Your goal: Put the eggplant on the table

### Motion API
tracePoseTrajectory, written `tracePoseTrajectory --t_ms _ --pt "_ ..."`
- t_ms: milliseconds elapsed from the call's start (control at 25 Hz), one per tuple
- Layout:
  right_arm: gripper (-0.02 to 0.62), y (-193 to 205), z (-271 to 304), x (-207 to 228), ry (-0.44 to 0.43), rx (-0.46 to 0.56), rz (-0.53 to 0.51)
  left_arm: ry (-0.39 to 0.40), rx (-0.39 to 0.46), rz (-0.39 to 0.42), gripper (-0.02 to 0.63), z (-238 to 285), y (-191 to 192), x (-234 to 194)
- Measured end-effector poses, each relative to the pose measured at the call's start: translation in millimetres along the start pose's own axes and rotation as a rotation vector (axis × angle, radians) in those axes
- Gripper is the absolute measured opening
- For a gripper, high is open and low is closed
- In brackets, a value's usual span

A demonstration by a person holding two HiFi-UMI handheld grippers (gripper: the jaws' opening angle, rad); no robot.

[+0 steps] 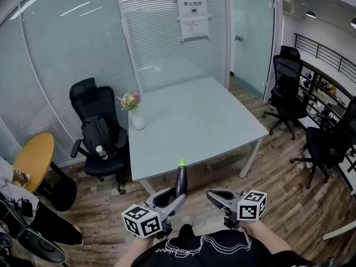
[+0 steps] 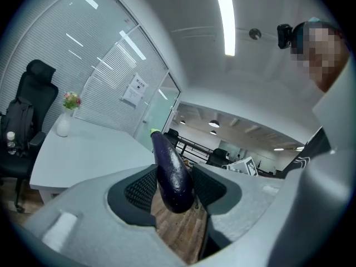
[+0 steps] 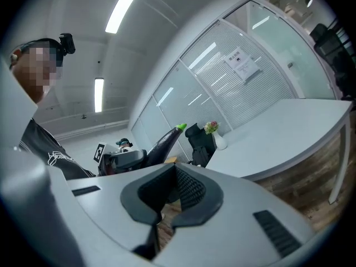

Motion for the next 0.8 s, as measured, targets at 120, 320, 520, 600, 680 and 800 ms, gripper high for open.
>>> tracePoseTrajectory --t_ms 120,320,520,600,680,800 --pt "0.009 -11 11 18 0.020 0.002 0.011 0.019 -0.012 0.001 0.209 15 -12 -21" --pt "0.009 -35 33 47 0.046 0.002 0.037 0.043 -0.028 0.000 0.209 35 -36 -59" --pt "0.009 -69 58 72 0.071 0.012 0.036 0.059 -0.037 0.018 0.207 52 -69 -98" --pt "0.009 -82 69 82 0.076 0.016 0.032 0.063 -0.035 0.024 0.209 57 -81 -115" --pt "0.009 -95 81 90 0.077 0.021 0.026 0.062 -0.034 0.028 0.209 61 -92 -132" --pt "0.009 -110 97 103 0.092 0.020 0.021 0.059 -0.030 0.026 0.209 66 -106 -159"
Point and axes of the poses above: the fingertips, and each gripper's own axes: z forward along the fingers, x to its right, y out of its underside, the point moved 8 cm from there along -z, backward along the fingers, and after that the axes turned 12 degrees about -x, right-handed, at the moved point
